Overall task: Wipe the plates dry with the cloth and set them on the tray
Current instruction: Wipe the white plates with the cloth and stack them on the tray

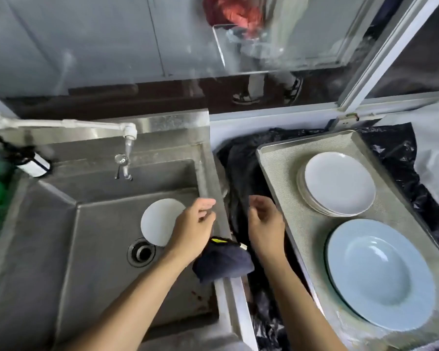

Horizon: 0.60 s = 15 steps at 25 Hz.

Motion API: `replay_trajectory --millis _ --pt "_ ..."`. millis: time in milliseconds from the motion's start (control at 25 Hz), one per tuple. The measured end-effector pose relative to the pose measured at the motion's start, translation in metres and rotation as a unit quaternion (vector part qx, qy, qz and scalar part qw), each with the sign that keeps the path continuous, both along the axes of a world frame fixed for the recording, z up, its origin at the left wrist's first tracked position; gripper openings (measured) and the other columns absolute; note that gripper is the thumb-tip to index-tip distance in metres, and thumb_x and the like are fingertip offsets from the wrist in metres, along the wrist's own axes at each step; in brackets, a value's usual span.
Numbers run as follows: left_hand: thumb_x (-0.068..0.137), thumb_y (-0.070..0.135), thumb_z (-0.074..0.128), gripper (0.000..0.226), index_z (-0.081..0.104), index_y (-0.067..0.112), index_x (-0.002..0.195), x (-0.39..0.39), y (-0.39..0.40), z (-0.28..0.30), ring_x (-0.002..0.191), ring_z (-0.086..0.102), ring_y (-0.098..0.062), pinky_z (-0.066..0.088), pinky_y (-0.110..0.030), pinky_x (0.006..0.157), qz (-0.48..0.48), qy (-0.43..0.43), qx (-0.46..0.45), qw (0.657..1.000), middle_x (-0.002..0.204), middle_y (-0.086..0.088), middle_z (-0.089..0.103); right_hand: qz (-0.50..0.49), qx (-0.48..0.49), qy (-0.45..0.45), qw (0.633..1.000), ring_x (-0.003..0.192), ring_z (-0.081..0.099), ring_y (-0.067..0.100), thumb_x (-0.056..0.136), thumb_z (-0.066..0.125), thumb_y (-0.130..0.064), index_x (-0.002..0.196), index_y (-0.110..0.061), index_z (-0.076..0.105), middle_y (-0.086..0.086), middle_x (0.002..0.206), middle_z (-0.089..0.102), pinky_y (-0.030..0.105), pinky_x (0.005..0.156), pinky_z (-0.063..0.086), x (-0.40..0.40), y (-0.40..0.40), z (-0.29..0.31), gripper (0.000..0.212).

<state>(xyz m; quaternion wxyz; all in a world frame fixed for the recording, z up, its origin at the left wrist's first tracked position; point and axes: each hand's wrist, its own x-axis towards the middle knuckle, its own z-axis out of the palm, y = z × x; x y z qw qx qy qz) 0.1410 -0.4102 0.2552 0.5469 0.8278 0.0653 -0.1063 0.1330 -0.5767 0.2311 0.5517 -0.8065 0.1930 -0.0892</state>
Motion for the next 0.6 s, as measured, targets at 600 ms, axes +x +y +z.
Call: replay_trajectory --millis 600 --pt "0.098 0.004 0.054 0.028 0.067 0.02 0.118 -0.056 0.204 -0.091 0.107 0.062 0.004 0.041 -0.002 0.083 0.044 0.067 -0.009 0.997 0.116 0.01 0.068 0.026 0.018 0.121 0.992 0.082 0.064 -0.01 0.095 0.059 -0.012 0.1 -0.037 0.065 -0.019 0.092 0.072 0.01 0.067 0.047 -0.055 0.2 -0.079 0.026"
